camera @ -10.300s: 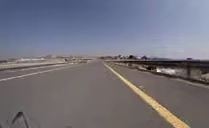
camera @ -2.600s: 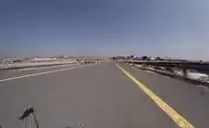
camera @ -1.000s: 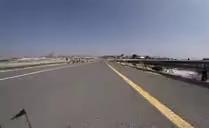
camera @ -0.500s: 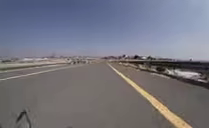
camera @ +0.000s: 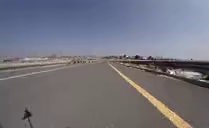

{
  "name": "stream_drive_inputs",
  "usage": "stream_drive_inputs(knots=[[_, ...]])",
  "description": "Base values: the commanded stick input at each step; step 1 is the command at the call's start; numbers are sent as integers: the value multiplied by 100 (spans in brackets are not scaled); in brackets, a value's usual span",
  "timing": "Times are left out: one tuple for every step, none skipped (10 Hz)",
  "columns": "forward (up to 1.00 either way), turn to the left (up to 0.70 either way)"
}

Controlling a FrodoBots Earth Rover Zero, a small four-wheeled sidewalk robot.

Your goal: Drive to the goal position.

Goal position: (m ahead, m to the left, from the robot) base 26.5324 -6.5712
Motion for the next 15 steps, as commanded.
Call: stream_drive_inputs(knots=[[100, 0], [100, 0], [100, 0], [100, 0], [100, 0], [100, 0], [100, 0], [100, 0], [100, 0], [100, 0], [100, 0], [100, 0], [100, 0], [100, 0], [100, 0]])
